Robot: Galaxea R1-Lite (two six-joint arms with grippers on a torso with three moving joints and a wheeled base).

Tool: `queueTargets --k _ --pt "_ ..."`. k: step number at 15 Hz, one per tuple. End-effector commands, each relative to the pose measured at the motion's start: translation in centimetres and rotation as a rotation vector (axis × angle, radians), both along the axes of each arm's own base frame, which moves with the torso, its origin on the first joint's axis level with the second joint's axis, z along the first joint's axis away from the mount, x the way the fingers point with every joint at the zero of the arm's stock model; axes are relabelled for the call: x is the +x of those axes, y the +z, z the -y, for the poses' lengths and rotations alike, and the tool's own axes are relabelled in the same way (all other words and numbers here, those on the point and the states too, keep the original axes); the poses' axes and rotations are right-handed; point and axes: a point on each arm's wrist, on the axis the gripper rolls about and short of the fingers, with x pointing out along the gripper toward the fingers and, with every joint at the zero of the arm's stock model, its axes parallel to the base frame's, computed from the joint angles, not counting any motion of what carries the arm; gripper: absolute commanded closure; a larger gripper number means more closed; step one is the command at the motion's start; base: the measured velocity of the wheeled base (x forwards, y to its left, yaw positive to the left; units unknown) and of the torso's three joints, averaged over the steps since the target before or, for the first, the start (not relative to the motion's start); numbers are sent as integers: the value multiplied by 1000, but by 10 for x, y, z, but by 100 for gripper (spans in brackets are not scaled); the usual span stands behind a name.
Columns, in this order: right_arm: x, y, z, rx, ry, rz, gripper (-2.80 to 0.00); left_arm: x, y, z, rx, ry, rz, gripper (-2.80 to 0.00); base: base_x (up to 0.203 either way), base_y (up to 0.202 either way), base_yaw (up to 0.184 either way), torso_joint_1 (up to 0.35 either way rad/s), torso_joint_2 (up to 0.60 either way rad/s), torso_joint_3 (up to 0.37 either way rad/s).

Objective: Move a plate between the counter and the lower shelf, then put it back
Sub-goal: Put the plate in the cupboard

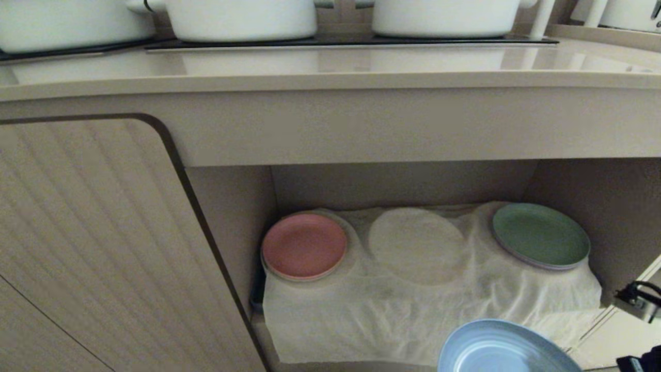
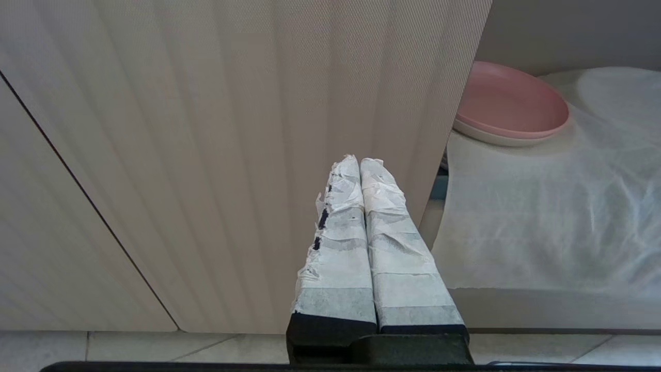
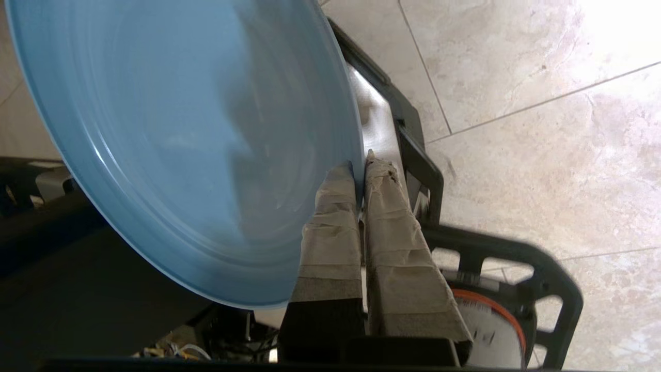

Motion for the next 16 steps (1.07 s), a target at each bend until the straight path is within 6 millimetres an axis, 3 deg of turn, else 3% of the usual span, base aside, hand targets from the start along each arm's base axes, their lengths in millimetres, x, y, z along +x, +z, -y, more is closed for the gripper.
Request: queueTargets --k 1,16 --pt "14 -9 1 8 -13 -33 0 0 0 0 -1 0 1 0 0 0 0 0 0 0" --pt "99 -27 7 41 -160 13 0 0 0 0 -1 0 1 0 0 0 0 0 0 0"
